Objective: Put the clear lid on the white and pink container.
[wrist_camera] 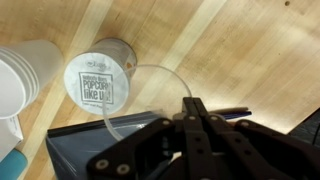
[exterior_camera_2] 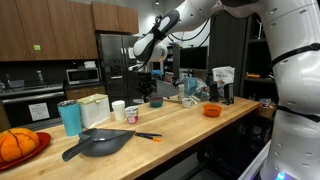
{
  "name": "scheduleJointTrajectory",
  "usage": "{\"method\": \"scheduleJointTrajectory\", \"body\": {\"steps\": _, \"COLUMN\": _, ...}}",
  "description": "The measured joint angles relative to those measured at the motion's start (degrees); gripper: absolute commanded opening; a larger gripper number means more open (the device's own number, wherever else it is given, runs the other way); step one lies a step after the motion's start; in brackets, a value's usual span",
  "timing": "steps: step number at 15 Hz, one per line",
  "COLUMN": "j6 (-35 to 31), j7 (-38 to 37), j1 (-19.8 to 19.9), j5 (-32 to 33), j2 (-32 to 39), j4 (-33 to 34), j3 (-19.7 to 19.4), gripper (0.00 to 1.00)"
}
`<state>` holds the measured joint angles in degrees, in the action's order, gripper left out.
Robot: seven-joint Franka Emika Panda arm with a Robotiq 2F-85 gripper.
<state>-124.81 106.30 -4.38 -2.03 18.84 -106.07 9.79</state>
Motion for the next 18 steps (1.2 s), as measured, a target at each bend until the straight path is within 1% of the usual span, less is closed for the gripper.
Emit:
{"method": "scheduleJointTrajectory", "body": {"steps": 9, "j6": 0.0, "j7": 0.0, "j1": -0.1, "j5": 0.1, "j2": 1.5, "j4": 0.5, "j3": 0.2, "gripper": 0.00}}
{"method": "scheduleJointTrajectory", "body": {"steps": 18, "j6": 0.5, "j7": -0.5, "j1": -0.2, "j5": 4.9, "j2": 5.1, "j4": 4.1, "j3": 0.1, "gripper": 0.00}}
